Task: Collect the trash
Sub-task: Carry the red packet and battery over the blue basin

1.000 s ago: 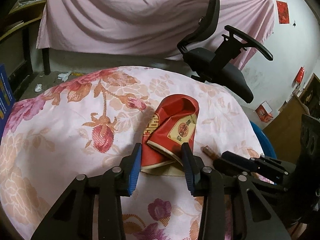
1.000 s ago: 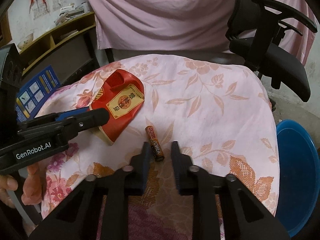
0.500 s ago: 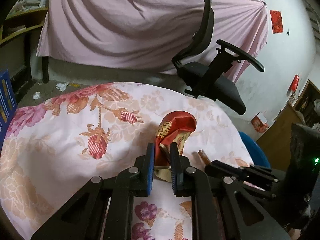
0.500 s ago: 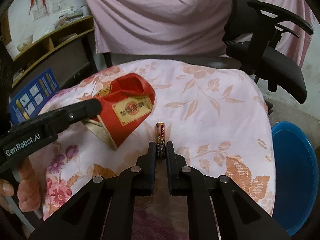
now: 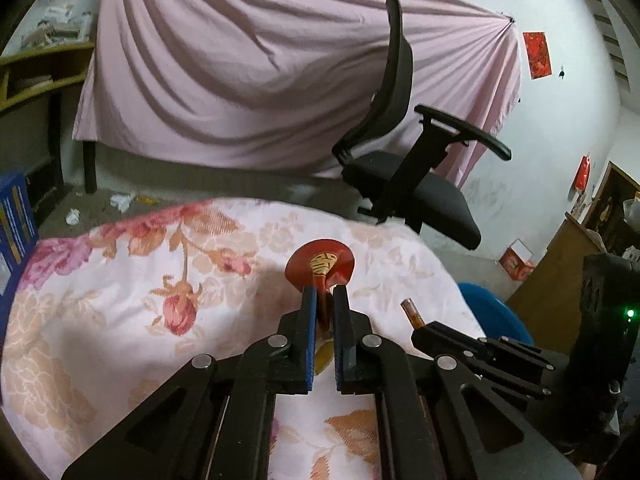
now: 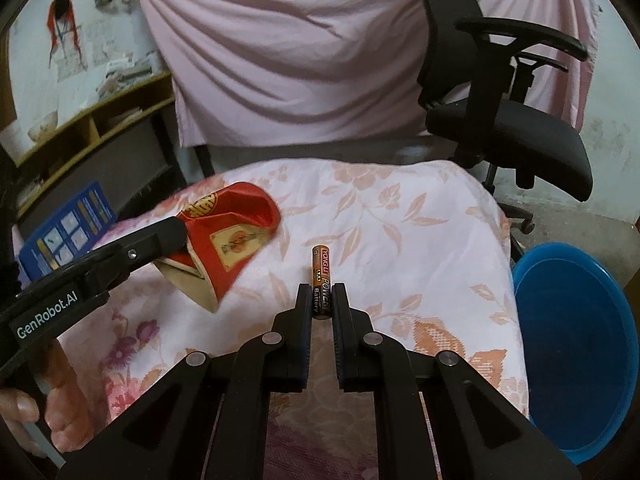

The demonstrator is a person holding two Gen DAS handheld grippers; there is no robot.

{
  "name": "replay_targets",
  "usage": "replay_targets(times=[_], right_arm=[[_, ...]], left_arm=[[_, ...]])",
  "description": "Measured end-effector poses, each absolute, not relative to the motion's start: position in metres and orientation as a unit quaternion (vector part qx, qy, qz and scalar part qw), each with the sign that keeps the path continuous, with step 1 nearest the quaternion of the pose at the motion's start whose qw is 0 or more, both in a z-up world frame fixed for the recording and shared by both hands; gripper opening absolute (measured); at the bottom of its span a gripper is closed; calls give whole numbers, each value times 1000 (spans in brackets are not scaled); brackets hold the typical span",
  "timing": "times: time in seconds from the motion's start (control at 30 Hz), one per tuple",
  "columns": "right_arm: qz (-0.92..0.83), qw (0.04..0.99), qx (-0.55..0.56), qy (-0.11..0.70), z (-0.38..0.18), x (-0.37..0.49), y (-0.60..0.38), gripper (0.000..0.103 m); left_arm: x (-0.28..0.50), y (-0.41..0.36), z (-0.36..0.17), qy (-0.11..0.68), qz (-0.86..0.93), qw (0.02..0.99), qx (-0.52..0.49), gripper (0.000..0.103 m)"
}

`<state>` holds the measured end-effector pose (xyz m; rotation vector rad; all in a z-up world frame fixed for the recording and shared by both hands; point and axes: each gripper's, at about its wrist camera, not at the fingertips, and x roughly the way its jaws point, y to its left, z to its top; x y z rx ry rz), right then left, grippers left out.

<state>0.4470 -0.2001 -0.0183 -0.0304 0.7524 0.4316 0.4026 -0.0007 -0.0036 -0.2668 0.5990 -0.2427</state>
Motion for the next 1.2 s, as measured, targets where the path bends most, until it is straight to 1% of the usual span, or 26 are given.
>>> replay_targets(times=[0.5,0.77,0.97,1.2], right_arm=[[184,950,43,248,11,423,-230,8],[150,976,58,148,39,402,-262,8],[114,988,61,87,58,388,-291,8],[69,994,63,52,68,377,-320,8]], left_arm=[[385,-27,28,206,-135,959,-139,5],[379,-43,41,170,-155,963,-143,5],[374,-69,57,145,-187,961,-143,5],[365,-108,76,114,-231,955,-146,5]])
